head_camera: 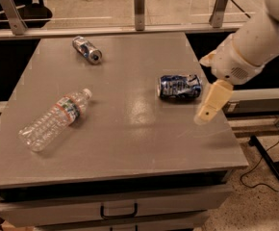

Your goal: Pick pepsi can

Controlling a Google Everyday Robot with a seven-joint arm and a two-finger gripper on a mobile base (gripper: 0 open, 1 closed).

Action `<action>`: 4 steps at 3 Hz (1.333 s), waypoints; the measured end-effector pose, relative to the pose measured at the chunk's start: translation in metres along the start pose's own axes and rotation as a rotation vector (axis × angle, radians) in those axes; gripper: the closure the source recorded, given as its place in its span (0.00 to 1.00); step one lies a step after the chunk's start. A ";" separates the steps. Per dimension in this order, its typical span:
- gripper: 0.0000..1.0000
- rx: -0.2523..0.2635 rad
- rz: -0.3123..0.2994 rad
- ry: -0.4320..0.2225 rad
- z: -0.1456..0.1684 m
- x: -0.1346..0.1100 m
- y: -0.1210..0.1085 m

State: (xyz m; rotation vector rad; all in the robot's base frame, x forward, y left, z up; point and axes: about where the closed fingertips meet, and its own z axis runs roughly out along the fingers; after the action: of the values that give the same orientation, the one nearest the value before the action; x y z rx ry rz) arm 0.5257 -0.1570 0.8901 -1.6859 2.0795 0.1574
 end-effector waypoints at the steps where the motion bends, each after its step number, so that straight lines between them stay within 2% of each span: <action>1: 0.00 -0.011 0.007 -0.043 0.033 -0.005 -0.020; 2: 0.00 -0.028 0.031 -0.063 0.060 -0.001 -0.038; 3: 0.18 -0.061 0.068 -0.093 0.077 -0.003 -0.051; 4: 0.42 -0.087 0.087 -0.116 0.085 -0.006 -0.054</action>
Offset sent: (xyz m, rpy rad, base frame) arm 0.0825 0.0119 -0.0706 0.1061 0.0412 -0.0213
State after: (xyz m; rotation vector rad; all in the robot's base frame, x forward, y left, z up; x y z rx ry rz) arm 0.6015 -0.1338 0.8272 -1.5957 2.0873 0.3702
